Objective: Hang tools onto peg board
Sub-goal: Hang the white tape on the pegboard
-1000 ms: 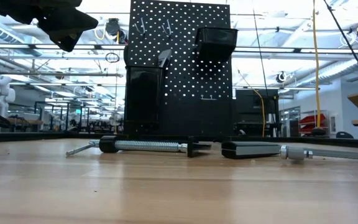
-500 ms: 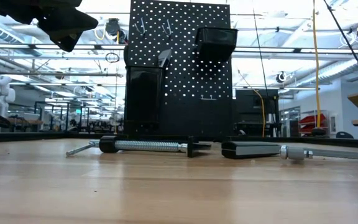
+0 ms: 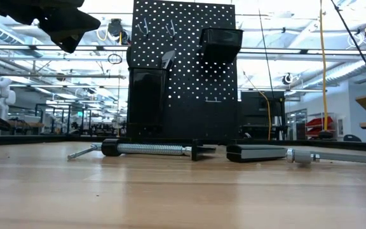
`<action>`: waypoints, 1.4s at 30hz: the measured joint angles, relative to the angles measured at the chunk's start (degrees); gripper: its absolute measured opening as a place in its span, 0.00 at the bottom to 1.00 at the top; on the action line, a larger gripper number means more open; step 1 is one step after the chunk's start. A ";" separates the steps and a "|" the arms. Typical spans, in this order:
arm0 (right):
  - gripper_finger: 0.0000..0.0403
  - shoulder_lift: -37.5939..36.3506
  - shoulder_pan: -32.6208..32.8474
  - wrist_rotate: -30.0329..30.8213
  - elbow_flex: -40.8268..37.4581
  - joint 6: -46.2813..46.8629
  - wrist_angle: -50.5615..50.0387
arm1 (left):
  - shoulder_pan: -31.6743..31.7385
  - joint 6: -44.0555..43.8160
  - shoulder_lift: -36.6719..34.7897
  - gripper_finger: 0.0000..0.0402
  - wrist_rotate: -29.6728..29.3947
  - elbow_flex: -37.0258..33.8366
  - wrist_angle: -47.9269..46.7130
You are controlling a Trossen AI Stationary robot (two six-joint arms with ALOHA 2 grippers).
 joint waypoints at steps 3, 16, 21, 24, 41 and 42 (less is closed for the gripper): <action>0.26 0.00 0.00 0.09 0.00 0.36 0.10 | 0.00 0.01 0.00 0.44 -0.05 0.00 -0.01; 0.16 -0.04 0.00 -0.06 4.27 4.34 -4.86 | 0.00 0.33 0.00 0.44 -0.74 0.01 -0.01; 0.16 -0.04 -0.15 4.70 12.87 5.15 -16.47 | 0.00 0.38 0.00 0.44 -1.33 0.00 0.00; 0.16 -0.07 -0.38 12.47 18.70 7.09 -23.48 | 0.00 0.38 0.00 0.44 -1.34 0.00 0.01; 0.16 -0.17 -15.69 63.10 13.62 21.60 -25.71 | 0.00 0.36 0.02 0.44 -1.36 0.02 -0.26; 0.16 -0.17 -17.04 64.43 12.35 21.50 -23.62 | 0.00 0.36 0.01 0.44 -1.36 0.02 -0.38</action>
